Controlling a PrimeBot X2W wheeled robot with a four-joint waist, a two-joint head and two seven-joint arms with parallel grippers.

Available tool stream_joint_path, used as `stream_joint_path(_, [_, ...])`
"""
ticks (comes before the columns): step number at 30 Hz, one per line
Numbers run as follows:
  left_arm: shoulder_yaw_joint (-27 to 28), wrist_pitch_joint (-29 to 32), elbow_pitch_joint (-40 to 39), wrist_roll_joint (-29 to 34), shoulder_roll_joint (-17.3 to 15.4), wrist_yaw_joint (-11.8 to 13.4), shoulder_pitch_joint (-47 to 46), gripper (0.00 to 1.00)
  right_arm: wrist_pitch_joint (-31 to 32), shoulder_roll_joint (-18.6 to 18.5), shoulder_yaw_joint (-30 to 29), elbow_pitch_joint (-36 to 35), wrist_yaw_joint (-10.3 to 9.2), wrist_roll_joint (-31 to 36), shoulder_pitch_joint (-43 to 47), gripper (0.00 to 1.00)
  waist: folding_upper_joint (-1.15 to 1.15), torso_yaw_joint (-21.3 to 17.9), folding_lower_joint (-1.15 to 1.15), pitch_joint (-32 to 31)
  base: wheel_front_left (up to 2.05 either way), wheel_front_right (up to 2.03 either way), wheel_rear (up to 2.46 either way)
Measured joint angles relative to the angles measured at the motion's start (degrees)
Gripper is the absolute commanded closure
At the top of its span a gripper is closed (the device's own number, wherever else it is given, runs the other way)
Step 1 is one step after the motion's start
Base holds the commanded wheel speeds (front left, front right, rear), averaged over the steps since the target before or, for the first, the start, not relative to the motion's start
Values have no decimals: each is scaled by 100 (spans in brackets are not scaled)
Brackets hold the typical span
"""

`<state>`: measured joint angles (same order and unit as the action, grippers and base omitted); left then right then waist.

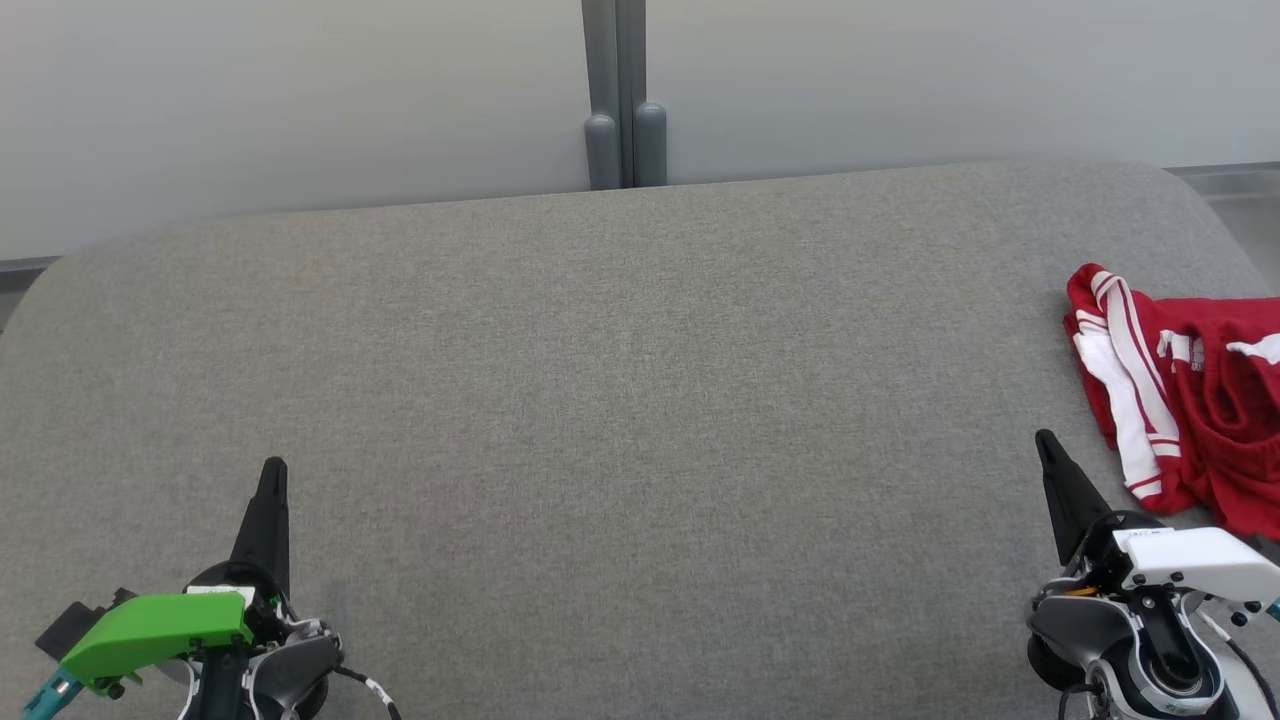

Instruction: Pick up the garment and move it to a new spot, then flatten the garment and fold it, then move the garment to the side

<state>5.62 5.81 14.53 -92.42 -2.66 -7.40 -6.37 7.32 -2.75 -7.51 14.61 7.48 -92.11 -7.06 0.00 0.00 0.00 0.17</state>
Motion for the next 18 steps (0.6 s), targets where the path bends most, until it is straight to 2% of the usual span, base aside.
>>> stream_joint_path(18, [0, 0, 0, 0, -1, 0, -1, 100, 1, 0, 0, 0, 0, 0, 0, 100, 0, 0, 0, 0, 0, 0, 0])
